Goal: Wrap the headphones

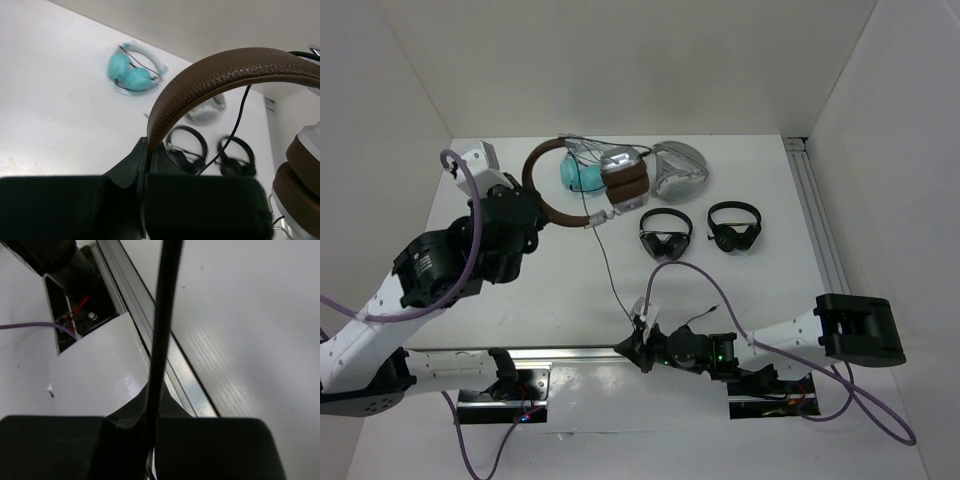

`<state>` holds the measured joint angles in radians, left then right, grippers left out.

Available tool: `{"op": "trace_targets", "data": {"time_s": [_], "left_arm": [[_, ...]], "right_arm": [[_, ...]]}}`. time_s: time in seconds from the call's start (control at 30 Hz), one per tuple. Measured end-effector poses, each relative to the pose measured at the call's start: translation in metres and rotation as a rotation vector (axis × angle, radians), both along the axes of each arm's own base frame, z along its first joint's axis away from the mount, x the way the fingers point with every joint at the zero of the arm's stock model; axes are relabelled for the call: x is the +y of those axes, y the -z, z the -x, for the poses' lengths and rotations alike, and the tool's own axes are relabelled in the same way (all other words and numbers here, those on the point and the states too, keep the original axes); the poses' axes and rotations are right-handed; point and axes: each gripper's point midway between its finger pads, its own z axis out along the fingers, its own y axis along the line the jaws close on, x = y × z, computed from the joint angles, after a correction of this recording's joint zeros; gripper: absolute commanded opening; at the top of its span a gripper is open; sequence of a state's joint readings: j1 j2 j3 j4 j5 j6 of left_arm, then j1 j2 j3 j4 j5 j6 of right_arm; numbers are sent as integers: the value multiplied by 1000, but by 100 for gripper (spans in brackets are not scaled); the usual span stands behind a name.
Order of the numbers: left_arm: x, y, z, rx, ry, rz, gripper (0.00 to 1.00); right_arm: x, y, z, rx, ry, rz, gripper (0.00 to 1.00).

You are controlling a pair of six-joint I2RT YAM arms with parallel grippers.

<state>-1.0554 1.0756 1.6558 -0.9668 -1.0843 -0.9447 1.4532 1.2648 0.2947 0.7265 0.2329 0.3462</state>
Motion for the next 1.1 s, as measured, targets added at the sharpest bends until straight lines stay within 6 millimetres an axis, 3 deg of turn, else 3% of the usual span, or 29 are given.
{"op": "trace_targets", "data": {"time_s": [0.13, 0.27, 0.4, 0.57, 0.8, 0.9, 1.1], "left_arm": [[38, 16, -23, 38, -168, -39, 0], [66, 45, -37, 106, -277, -82, 0], [74, 73, -44, 184, -319, -114, 0], [78, 98, -50, 256, -359, -129, 0], [84, 141, -44, 362, -366, -198, 0], [85, 151, -41, 395, -356, -212, 0], [73, 195, -25, 516, -260, -305, 0]], "right_arm": [[1, 3, 12, -43, 44, 61, 0], [21, -19, 30, -85, 43, 79, 0], [45, -40, 44, -117, 21, 82, 0], [65, -53, 60, -164, -2, 115, 0], [53, -65, 61, -250, 55, 183, 0], [43, -88, 52, -288, 93, 190, 0], [25, -172, 36, -329, 168, 88, 0]]}}
